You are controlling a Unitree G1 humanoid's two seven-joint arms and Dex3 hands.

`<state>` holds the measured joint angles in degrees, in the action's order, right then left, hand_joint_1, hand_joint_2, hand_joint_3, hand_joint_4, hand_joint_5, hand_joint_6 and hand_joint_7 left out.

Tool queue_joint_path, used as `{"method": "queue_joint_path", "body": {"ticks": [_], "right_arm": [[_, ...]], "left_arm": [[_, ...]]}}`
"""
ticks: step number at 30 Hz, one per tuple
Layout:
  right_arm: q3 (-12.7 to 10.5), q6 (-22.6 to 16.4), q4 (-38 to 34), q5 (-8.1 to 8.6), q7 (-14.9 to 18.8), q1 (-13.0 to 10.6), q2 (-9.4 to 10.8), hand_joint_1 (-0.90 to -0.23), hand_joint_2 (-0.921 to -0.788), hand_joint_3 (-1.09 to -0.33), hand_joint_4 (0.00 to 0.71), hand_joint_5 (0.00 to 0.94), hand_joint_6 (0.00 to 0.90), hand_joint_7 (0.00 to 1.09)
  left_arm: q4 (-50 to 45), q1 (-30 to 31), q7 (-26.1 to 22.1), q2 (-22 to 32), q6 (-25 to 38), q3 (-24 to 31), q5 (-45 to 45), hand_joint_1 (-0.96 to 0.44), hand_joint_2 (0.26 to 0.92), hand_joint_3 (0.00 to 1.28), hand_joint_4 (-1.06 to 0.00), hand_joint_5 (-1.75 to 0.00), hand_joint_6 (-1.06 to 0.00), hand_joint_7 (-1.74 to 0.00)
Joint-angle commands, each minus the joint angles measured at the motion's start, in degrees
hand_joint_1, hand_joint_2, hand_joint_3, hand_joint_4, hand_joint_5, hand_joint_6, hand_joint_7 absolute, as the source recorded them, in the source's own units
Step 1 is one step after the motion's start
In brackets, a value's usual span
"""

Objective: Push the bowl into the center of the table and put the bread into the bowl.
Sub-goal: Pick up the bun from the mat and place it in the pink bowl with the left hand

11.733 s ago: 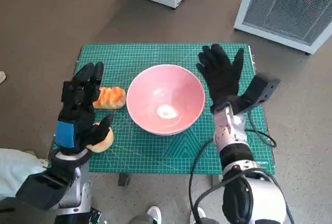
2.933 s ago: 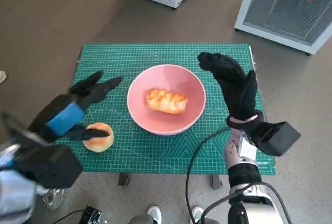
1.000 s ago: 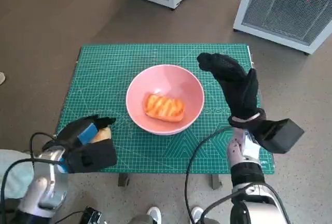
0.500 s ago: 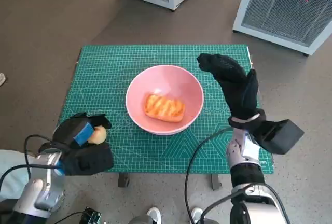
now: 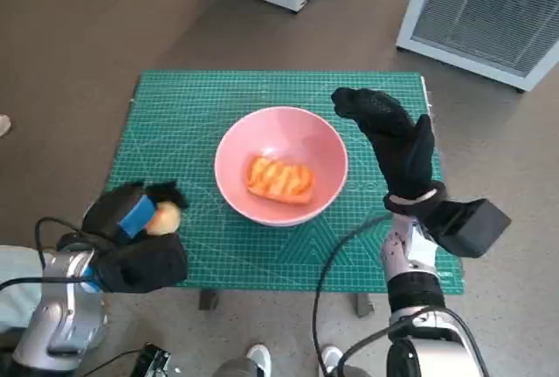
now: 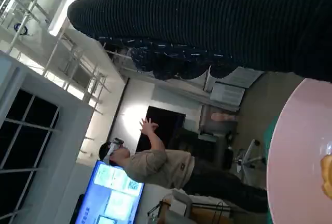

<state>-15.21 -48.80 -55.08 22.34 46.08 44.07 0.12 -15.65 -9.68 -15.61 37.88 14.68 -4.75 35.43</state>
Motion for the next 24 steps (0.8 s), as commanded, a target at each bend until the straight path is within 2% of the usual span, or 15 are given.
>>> {"method": "queue_joint_path", "body": {"ticks": [1, 5, 8, 12, 19, 22, 24], "right_arm": [[0.18, 0.86, -0.92, 0.09, 0.51, -0.70, -0.21, -0.697, -0.921, -0.741, 0.208, 0.001, -0.001, 0.57], [0.14, 1.07, -1.03, 0.16, 0.64, -0.66, -0.13, -0.697, -0.921, -0.740, 0.208, 0.001, -0.001, 0.56], [0.10, 1.11, -1.02, 0.23, 0.77, -0.82, -0.11, -0.697, -0.921, -0.739, 0.208, 0.001, -0.001, 0.56], [0.02, 1.18, -0.91, 0.36, 0.97, -0.98, -0.09, -0.698, -0.921, -0.739, 0.208, 0.001, -0.001, 0.56], [-0.06, 1.20, -0.93, 0.36, 1.07, -0.97, -0.07, -0.699, -0.921, -0.739, 0.208, 0.001, 0.000, 0.56], [-0.25, 0.84, -0.02, 0.62, 1.19, -1.70, -0.33, -0.701, -0.921, -0.739, 0.208, 0.001, -0.001, 0.56], [-0.31, 0.71, 0.20, 0.71, 1.20, -1.90, -0.40, -0.702, -0.921, -0.740, 0.207, 0.000, -0.001, 0.56]], "left_arm": [[-4.41, -4.54, 2.97, -1.54, -2.89, 1.05, 0.87, 0.00, 0.889, 0.05, -0.79, -1.06, -0.70, -1.08], [-4.08, -8.58, 6.87, -3.95, -6.79, 0.33, 0.85, 0.00, 0.889, 0.04, -0.80, -1.05, -0.71, -1.08], [-1.31, -11.54, 10.69, -6.04, -10.60, -1.98, 2.45, 0.00, 0.889, 0.04, -0.79, -1.05, -0.72, -1.08], [2.13, -14.53, 13.36, -8.13, -13.94, -4.60, 4.10, 0.00, 0.900, 0.04, -0.77, -1.06, -0.70, -1.11], [3.50, -14.96, 13.89, -8.97, -15.67, -4.26, 4.83, 0.00, 0.904, 0.03, -0.76, -1.06, -0.70, -1.12], [12.46, -22.44, 10.40, -11.96, -18.06, -10.84, 6.20, 0.00, 0.910, 0.03, -0.76, -1.07, -0.69, -1.13], [15.76, -24.18, 10.03, -12.91, -18.81, -12.40, 6.43, 0.00, 0.914, 0.02, -0.75, -1.07, -0.68, -1.13]]}}
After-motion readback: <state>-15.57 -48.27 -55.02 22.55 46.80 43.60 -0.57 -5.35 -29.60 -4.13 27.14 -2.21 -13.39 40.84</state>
